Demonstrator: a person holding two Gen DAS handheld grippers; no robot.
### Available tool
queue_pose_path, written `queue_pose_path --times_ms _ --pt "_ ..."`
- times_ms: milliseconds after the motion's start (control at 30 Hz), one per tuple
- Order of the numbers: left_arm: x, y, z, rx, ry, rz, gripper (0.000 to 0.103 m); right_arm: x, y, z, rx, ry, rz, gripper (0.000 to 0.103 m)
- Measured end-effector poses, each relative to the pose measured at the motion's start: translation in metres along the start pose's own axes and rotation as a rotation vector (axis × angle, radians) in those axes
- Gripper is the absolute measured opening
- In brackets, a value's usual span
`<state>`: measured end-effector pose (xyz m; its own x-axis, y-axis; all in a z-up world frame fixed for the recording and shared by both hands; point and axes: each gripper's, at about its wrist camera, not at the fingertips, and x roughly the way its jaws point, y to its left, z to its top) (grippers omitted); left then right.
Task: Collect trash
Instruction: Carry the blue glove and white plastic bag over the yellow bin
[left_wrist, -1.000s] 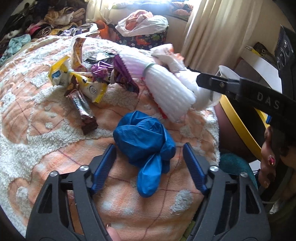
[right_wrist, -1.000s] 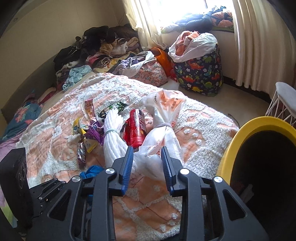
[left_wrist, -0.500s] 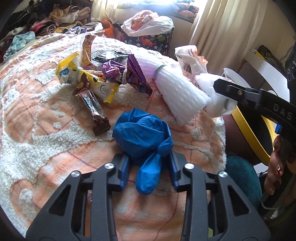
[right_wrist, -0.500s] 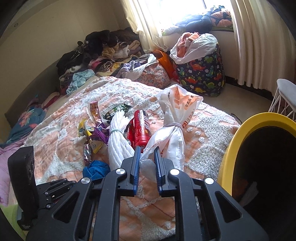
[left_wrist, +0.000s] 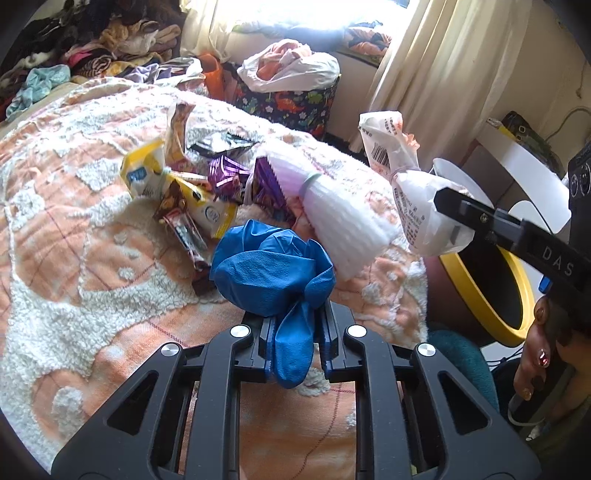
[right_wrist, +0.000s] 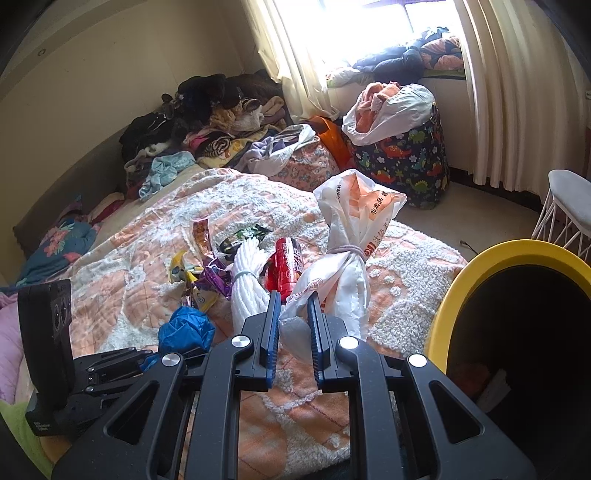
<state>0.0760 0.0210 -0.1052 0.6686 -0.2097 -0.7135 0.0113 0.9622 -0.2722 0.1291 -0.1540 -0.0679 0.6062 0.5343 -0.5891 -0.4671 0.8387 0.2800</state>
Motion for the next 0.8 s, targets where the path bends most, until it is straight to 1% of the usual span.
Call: queue_pose_path --times_ms 267,500,800 --pt "-0.012 -0.004 0.009 -0.010 -0.038 -0.004 0.012 -0.012 0.007 -0.001 -0.010 -0.013 0.022 0.014" --pt "-0.019 -0.013 0.014 0.002 -0.060 -0.018 0.012 -0.021 0.015 -0.002 -0.022 -0.020 0.037 0.015" --pt "-0.020 -0.027 0.017 0.028 -0.072 -0.039 0.012 -0.038 0.011 -0.002 -0.018 -0.050 0.029 0.014"
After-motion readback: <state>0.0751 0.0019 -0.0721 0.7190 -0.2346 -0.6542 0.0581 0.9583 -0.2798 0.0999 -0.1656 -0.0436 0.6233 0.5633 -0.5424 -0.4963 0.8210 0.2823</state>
